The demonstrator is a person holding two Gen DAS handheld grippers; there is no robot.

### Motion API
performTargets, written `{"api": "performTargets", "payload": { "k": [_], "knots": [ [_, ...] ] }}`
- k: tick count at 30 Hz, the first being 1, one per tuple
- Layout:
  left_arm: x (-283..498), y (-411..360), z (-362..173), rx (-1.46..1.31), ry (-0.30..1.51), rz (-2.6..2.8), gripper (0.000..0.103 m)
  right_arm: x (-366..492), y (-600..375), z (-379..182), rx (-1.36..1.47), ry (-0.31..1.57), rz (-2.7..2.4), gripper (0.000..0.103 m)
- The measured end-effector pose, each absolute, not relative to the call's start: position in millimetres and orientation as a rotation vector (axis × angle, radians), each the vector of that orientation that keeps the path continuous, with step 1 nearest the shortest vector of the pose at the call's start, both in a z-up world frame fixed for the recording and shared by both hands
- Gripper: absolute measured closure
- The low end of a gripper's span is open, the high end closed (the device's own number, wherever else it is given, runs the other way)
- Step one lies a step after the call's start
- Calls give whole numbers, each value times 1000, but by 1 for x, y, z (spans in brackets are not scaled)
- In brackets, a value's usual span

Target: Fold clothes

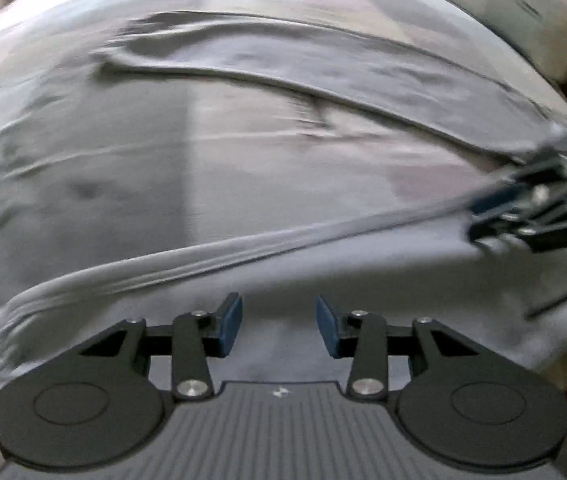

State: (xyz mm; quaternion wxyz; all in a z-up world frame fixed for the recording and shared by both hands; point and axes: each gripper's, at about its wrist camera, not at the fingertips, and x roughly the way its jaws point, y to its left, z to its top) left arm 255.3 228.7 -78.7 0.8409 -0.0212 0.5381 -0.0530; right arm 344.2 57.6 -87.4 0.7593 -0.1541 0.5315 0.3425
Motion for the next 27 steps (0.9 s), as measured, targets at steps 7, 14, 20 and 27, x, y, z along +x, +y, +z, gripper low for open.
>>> {"api": "performTargets", "payload": {
  "k": [7, 14, 20, 27],
  "knots": [
    [234, 210, -100, 69, 1307, -96, 53, 350, 42, -94, -364, 1016, 703, 83],
    [220, 202, -96, 117, 1348, -129, 51, 335, -8, -58, -225, 1034, 635, 68],
    [205, 213, -97, 68, 1340, -158, 48, 292, -6, -64, -174, 1148, 564, 68],
    [202, 233, -101, 98, 1342, -188, 47, 302, 40, -97, -115, 1167, 396, 48]
  ]
}}
